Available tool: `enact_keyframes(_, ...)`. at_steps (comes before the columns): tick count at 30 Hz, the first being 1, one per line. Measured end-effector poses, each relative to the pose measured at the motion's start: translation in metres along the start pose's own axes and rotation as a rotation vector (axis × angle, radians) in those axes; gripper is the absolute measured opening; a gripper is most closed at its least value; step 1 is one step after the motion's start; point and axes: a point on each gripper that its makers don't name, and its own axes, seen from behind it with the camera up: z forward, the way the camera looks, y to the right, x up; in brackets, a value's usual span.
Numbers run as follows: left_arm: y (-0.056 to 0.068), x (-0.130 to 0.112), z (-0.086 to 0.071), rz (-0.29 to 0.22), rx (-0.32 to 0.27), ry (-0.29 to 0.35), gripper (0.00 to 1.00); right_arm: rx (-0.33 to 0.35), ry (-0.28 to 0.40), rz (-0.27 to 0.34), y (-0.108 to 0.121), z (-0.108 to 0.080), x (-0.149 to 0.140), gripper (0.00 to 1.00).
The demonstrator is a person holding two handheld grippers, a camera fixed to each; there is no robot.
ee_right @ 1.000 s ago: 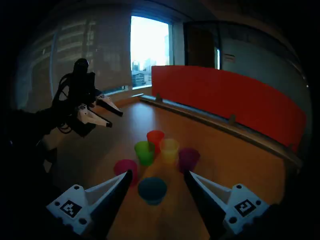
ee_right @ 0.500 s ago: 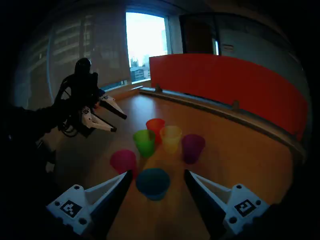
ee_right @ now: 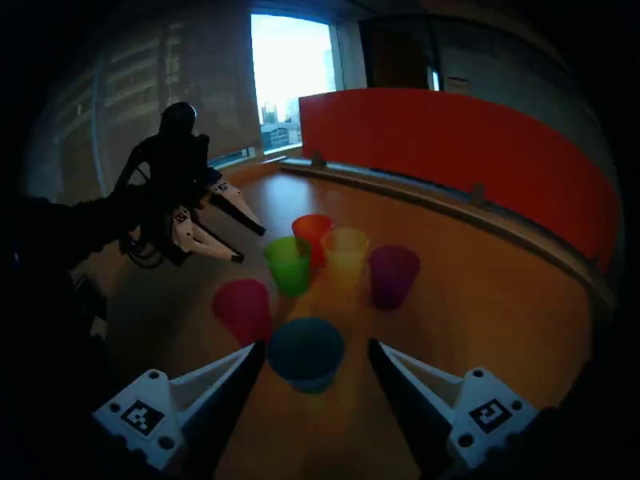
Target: Pour water
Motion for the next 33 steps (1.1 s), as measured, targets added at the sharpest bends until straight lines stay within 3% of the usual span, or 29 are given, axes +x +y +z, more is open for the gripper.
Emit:
enact_keyframes(17, -0.002, 0.000, 0.042, 0.010, -0.025, -0.043, 0.85, 0.005, -0.029, 0.004, 0.001, 0.005, -0.018, 0.99)
enact_keyframes(33, -0.003, 0.007, 0.062, 0.010, -0.044, -0.039, 0.85, 0.011, -0.043, 0.005, 0.001, 0.010, -0.024, 0.99)
